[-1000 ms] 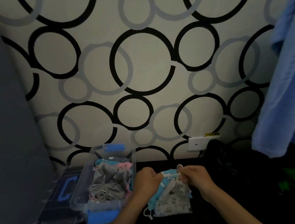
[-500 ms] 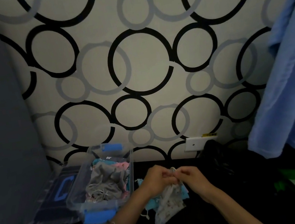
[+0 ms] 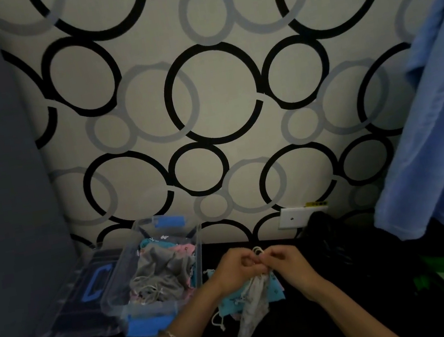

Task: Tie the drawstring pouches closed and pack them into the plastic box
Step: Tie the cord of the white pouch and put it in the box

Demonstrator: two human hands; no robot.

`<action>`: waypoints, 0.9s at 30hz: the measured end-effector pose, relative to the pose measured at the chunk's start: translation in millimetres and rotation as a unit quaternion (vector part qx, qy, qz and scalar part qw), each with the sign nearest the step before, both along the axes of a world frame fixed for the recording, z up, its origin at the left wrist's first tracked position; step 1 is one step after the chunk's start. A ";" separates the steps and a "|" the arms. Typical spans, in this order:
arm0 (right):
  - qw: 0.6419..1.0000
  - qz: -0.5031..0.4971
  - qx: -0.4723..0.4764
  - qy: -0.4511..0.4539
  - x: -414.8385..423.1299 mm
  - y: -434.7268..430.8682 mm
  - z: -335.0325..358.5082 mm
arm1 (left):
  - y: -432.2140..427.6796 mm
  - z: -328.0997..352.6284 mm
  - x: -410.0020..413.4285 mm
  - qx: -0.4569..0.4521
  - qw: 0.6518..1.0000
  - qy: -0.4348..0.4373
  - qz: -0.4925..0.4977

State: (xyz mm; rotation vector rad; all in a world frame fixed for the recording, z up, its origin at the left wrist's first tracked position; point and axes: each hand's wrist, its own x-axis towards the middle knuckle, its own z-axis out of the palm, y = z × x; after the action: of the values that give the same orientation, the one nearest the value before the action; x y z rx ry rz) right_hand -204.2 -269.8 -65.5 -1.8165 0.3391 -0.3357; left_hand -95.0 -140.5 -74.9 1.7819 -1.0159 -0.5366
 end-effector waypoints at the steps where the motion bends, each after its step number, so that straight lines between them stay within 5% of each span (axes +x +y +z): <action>1: 1.000 -0.001 -0.001 0.001 0.2 -0.3 -0.5 | 0.6 0.2 0.1 0.000 1.000 0.007 -0.009; 15: 0.999 -0.041 0.022 0.019 1.8 -9.8 -4.5 | 0.7 -3.5 -2.2 0.004 0.999 0.042 0.030; 23: 0.964 0.003 -0.263 0.042 2.6 -8.4 1.2 | -3.8 4.9 -0.3 0.097 0.995 -0.024 -0.021; 27: 0.947 0.026 -0.315 0.065 6.9 -12.9 3.0 | -1.9 6.8 1.3 0.091 0.995 -0.031 -0.009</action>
State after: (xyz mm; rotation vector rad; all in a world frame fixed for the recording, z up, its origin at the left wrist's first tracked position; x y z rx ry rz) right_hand -197.2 -282.8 -62.5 -2.4806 0.2912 -0.3079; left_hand -93.7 -142.5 -68.1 1.9615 -1.0554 -0.6042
